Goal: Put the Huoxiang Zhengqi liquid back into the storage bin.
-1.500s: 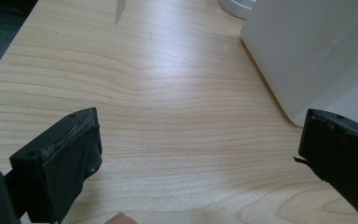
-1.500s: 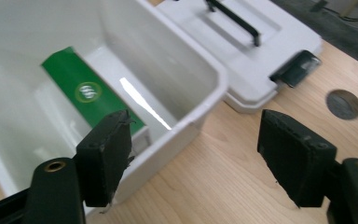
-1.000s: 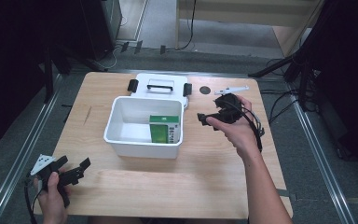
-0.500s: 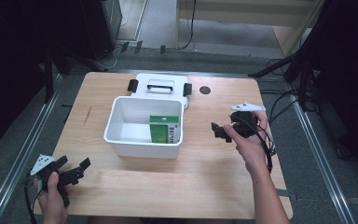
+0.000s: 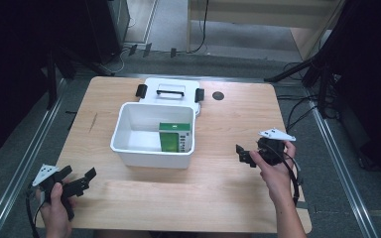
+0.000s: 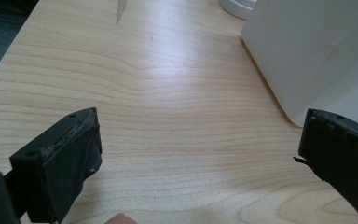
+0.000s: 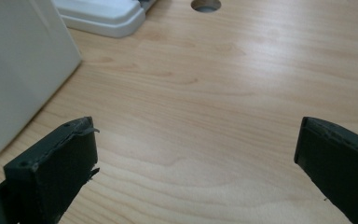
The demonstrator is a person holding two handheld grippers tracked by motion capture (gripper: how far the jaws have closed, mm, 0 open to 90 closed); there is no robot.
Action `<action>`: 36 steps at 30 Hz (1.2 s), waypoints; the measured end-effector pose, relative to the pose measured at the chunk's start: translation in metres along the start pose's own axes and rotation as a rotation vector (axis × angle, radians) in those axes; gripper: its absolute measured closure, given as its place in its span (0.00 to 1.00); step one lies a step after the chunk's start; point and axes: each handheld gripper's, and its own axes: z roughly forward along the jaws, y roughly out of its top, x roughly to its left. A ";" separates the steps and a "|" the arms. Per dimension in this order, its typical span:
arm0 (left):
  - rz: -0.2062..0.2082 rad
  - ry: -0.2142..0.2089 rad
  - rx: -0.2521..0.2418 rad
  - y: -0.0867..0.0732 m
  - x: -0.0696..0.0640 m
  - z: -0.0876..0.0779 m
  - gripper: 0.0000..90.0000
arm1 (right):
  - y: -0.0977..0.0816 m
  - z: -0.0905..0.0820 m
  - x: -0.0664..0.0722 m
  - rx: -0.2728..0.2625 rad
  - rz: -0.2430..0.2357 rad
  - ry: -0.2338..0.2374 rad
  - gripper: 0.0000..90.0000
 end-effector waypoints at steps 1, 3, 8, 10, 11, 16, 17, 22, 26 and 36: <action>0.000 0.000 0.000 0.000 0.000 0.000 0.00 | -0.004 0.000 -0.001 -0.001 0.005 -0.002 0.00; 0.000 0.000 0.000 0.000 0.000 0.000 0.00 | -0.013 -0.001 -0.005 -0.004 0.013 -0.007 0.00; 0.000 0.000 0.000 0.000 0.000 0.000 0.00 | -0.031 -0.006 -0.013 -0.020 0.044 -0.018 0.00; 0.000 0.000 0.000 0.000 0.000 0.000 0.00 | -0.038 -0.009 -0.016 -0.027 0.050 -0.027 0.00; 0.000 0.002 0.001 0.000 0.000 0.000 0.00 | -0.041 -0.010 -0.018 -0.031 0.050 -0.031 0.00; 0.000 0.002 0.001 0.000 0.000 0.000 0.00 | -0.059 -0.018 -0.027 -0.042 0.076 -0.049 0.00; 0.001 0.003 0.001 0.000 0.000 0.000 0.00 | -0.062 -0.019 -0.028 -0.044 0.078 -0.049 0.00; 0.000 0.004 0.000 0.000 0.000 0.000 0.00 | -0.080 -0.027 -0.035 -0.060 0.103 -0.061 0.00; 0.000 0.005 0.000 0.000 -0.001 -0.001 0.00 | -0.095 -0.035 -0.044 -0.063 0.117 -0.079 0.00; 0.007 0.006 0.001 0.000 -0.001 -0.001 0.00 | -0.118 -0.062 -0.065 -0.106 0.144 -0.101 0.00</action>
